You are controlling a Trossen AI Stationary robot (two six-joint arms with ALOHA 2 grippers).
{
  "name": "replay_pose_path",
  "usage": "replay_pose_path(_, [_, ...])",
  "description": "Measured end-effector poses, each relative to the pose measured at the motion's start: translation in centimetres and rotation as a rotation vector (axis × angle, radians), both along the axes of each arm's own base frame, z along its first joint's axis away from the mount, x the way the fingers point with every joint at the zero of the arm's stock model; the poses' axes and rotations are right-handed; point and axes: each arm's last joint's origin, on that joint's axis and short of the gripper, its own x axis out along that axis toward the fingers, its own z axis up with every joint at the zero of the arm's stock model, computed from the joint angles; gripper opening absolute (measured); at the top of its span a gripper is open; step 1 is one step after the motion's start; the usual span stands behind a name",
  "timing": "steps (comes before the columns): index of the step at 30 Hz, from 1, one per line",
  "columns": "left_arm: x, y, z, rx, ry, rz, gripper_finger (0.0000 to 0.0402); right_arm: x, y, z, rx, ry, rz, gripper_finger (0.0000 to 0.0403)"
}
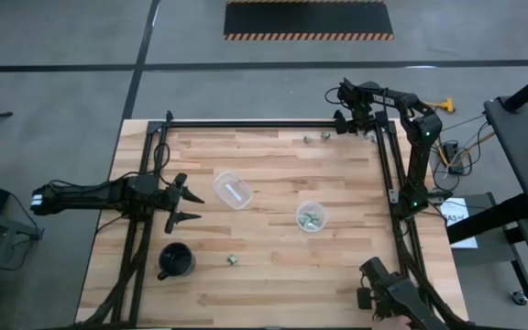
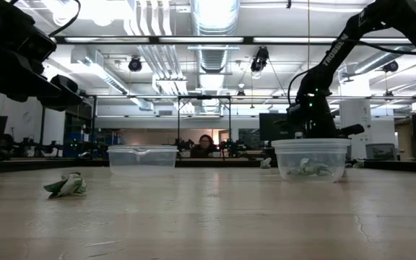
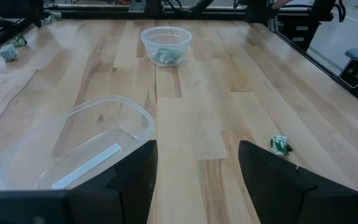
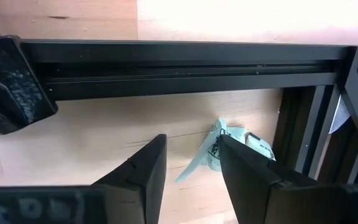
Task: Pick and place Stevia / Truvia into bins
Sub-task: Put the middle white stevia packet into the left transparent container
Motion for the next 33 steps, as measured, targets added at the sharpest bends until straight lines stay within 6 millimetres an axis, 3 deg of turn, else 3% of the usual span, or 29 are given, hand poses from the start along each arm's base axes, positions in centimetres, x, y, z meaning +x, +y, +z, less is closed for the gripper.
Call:
replay_pose_path(8, [0.0, 0.0, 0.0, 0.0, -0.001, -0.001, 0.0209, 0.0, 0.0, 0.0, 0.02, -0.034, 0.013, 0.0131])
replay_pose_path(11, [0.0, 0.0, 0.0, 0.0, -0.001, 0.0, 0.0209, 0.1, 0.0, 0.0, 0.032, -0.038, 0.05, 0.0104])
replay_pose_path(16, [0.0, 0.0, 0.0, 0.0, 0.0, 0.0, 0.0209, 0.1, 0.2, -0.1, 0.071, -0.044, 0.126, 0.0022])
replay_pose_path(24, [0.0, 0.0, 0.0, 0.0, 0.0, 0.0, 0.0209, 0.4, 0.5, 0.2, 0.104, -0.085, 0.198, 0.0008])
replay_pose_path(27, [0.0, 0.0, 0.0, 0.0, 0.0, 0.0, 0.0209, 0.9, 0.9, 1.3, 0.081, -0.097, 0.255, 0.0008])
replay_pose_path(33, [0.0, 0.0, 0.0, 0.0, 0.0, 0.0, 0.0209, 2.5, 2.8, 5.2, -0.081, -0.153, 0.365, 0.0008])
